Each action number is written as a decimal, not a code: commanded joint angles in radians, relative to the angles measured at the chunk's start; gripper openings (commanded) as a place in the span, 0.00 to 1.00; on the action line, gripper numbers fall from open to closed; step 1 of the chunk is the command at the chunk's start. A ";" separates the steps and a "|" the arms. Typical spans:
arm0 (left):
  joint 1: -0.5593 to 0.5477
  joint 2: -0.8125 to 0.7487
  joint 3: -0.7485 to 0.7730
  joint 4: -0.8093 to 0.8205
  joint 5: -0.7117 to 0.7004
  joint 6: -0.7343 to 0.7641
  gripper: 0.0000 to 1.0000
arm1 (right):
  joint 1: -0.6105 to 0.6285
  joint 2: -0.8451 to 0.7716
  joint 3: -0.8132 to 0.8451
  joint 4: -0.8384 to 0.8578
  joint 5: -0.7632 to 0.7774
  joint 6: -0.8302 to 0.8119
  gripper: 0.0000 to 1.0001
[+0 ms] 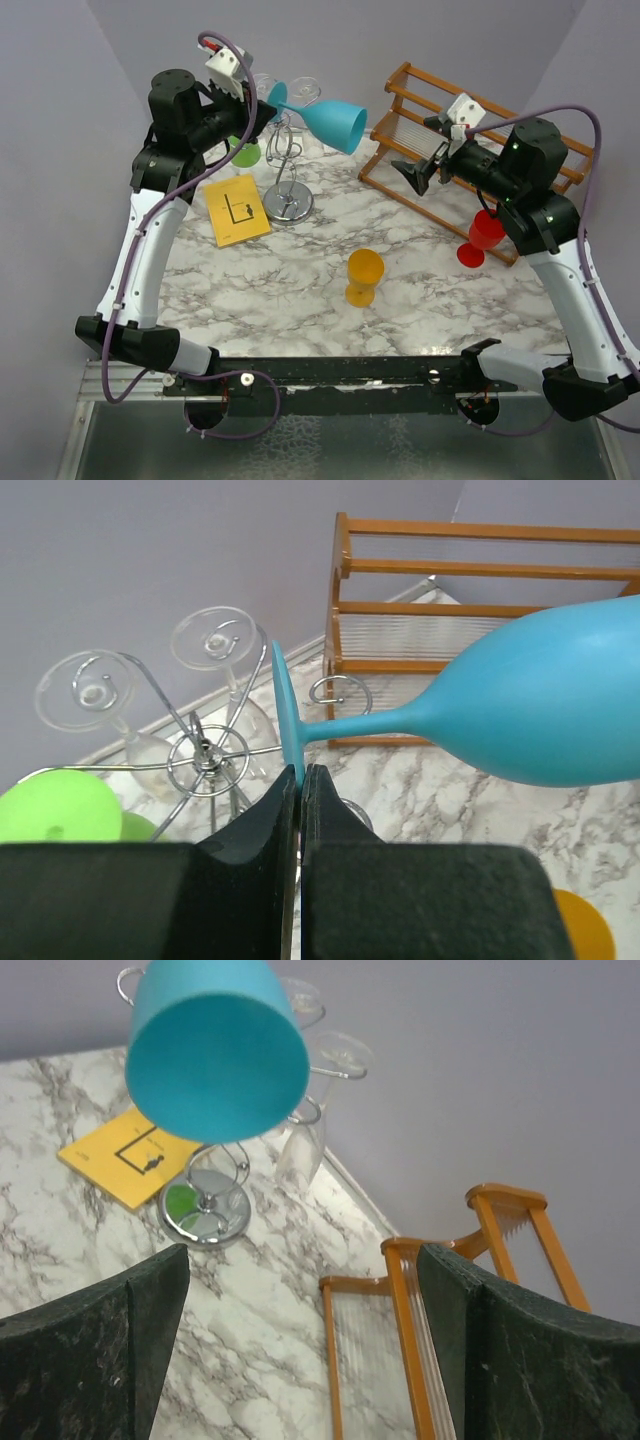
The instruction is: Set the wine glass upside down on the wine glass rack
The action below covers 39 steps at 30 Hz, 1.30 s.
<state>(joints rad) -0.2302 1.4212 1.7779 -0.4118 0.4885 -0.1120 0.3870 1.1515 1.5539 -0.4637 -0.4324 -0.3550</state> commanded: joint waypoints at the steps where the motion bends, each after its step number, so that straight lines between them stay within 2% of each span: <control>1: 0.003 -0.023 0.082 -0.078 -0.079 0.157 0.00 | 0.004 -0.018 -0.079 -0.015 0.034 -0.080 0.95; 8: 0.003 -0.017 0.170 -0.190 -0.141 0.329 0.00 | 0.003 -0.028 -0.194 0.019 0.026 -0.113 0.96; 13: 0.003 -0.018 0.198 -0.262 -0.108 0.422 0.00 | 0.003 -0.043 -0.273 0.062 0.005 -0.118 0.96; 21: 0.002 -0.044 0.269 -0.478 -0.063 0.702 0.00 | 0.004 -0.079 -0.446 0.177 -0.011 -0.088 0.97; 30: 0.002 -0.071 0.257 -0.635 -0.066 0.916 0.00 | 0.004 -0.066 -0.471 0.166 -0.055 -0.075 0.97; 34: 0.002 -0.069 0.262 -0.691 -0.128 1.026 0.00 | 0.004 -0.068 -0.486 0.171 -0.045 -0.077 0.97; 39: 0.000 -0.069 0.231 -0.662 -0.221 1.109 0.00 | 0.003 -0.065 -0.492 0.172 -0.040 -0.081 0.97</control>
<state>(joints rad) -0.2302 1.3685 2.0209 -1.0801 0.3492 0.8772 0.3870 1.0935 1.0718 -0.3244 -0.4587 -0.4416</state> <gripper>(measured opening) 0.020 0.965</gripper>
